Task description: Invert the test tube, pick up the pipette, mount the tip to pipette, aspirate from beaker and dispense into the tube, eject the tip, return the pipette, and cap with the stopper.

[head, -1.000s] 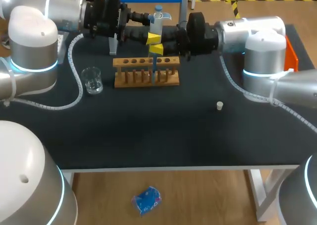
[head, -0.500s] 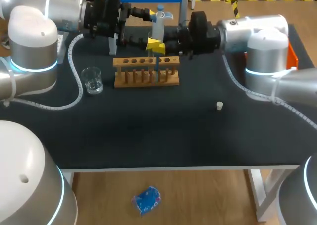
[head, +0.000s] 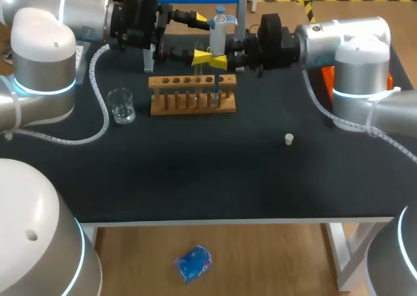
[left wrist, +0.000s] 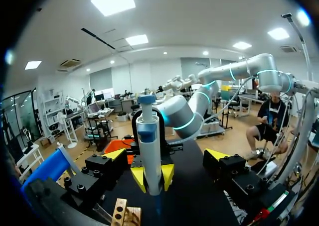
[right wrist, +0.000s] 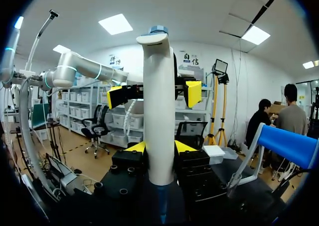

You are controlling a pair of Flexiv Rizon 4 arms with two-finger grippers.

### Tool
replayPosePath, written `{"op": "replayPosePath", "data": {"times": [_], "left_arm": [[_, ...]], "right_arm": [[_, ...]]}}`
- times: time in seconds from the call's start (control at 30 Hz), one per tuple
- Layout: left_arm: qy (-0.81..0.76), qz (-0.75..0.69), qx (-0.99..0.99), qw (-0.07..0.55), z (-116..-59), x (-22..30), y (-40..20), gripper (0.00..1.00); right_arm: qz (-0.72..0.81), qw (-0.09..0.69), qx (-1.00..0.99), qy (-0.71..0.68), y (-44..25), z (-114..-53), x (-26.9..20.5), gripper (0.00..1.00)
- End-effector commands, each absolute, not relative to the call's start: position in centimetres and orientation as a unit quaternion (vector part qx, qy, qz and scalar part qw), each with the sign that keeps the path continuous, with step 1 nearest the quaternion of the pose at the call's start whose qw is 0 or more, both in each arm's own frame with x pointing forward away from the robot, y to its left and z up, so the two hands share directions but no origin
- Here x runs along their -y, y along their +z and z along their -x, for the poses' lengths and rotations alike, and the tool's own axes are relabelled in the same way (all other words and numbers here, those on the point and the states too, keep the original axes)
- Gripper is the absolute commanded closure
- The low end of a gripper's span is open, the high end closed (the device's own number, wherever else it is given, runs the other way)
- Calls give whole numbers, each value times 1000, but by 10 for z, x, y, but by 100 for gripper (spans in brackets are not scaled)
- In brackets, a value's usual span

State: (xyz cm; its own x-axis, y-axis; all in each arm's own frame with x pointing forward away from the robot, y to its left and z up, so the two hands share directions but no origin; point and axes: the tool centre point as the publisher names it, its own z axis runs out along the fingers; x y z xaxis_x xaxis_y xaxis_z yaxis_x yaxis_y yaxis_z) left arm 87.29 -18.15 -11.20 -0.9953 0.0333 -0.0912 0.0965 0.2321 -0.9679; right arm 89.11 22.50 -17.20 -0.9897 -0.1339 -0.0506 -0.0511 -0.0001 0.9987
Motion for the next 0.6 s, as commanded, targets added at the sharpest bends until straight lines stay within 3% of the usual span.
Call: {"op": "replayPosePath", "data": {"times": [0.03,0.6], "left_arm": [[-618,-42,-785,25,-873,180,-111,0],[-618,-42,-785,25,-873,180,-111,0]], "right_arm": [[-65,29,707,-704,-171,-890,-224,100],[-63,30,701,-709,-171,-890,-209,100]]}}
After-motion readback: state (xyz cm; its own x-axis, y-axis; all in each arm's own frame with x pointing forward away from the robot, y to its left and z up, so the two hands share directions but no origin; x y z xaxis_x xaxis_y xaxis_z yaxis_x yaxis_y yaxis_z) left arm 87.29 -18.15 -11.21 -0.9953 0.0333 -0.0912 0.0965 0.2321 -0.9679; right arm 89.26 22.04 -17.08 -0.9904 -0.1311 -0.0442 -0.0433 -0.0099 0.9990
